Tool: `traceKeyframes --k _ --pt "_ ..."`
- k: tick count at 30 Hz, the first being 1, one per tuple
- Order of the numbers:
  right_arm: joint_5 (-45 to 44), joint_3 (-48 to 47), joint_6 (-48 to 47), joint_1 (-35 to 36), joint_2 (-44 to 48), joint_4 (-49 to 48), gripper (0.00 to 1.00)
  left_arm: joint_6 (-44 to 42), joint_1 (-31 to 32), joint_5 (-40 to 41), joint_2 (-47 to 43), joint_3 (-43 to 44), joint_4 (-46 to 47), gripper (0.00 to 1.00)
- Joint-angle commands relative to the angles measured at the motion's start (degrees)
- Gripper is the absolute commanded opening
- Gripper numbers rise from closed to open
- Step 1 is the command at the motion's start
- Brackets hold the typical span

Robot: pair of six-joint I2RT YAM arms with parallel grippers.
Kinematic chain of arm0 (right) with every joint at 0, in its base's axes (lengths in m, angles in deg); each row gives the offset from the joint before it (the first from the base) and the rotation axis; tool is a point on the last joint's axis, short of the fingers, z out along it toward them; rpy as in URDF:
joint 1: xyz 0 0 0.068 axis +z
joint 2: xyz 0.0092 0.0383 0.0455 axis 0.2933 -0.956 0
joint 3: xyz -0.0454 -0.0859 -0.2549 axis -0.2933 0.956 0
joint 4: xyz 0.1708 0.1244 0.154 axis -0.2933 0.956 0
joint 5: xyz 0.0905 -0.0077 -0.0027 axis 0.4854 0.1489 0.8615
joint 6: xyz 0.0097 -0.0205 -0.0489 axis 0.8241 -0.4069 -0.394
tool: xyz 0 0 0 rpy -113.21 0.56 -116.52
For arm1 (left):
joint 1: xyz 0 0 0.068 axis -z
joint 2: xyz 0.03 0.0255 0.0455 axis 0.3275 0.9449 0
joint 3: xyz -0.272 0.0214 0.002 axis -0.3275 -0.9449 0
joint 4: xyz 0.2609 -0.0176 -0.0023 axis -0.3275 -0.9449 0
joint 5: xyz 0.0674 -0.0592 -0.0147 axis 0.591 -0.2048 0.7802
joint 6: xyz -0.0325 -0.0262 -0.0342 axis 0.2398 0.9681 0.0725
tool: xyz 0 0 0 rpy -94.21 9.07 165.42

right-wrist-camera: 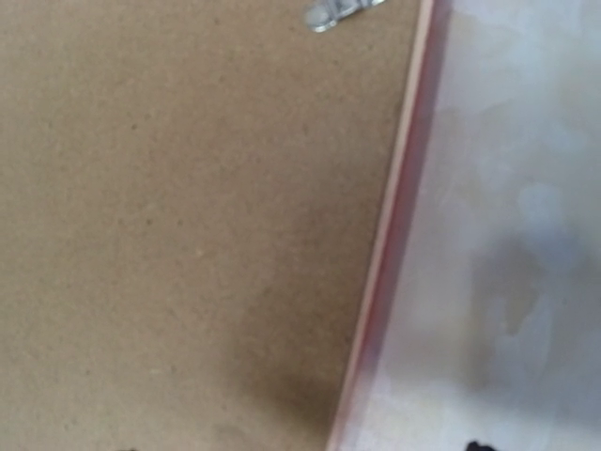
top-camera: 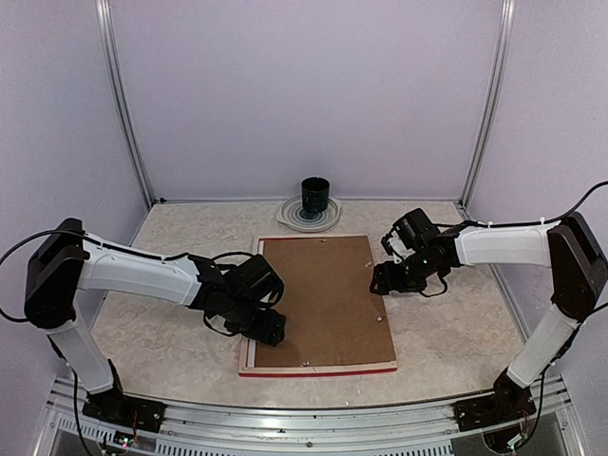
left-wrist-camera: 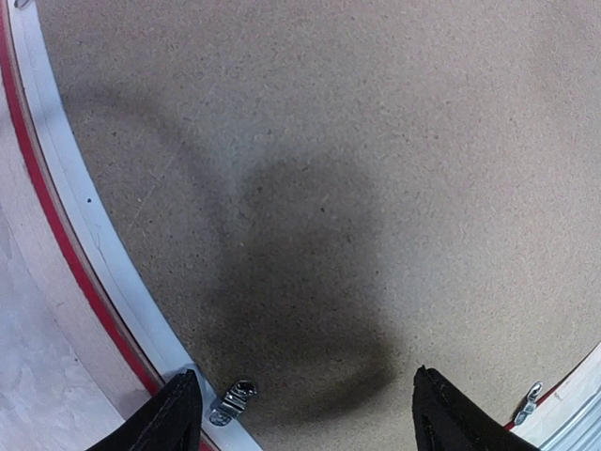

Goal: Put the photo into the frame
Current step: Press the fastener onto the backboard.

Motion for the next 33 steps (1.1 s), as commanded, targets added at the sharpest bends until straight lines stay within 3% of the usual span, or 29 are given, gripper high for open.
traceKeyframes --k 1,20,33 --pt "0.1 0.7 -0.6 -0.3 1.6 -0.7 0.74 -0.2 0.3 -2.2 -0.1 -0.7 -0.2 0.76" --pt "0.9 -0.4 -1.0 -0.5 0.7 -0.4 0.74 -0.5 0.3 -8.7 -1.1 -1.0 2.8 0.76" --pt "1.1 0.2 -1.2 -1.1 0.0 -0.8 0.74 -0.2 0.2 -8.5 -2.6 -0.2 0.7 0.76"
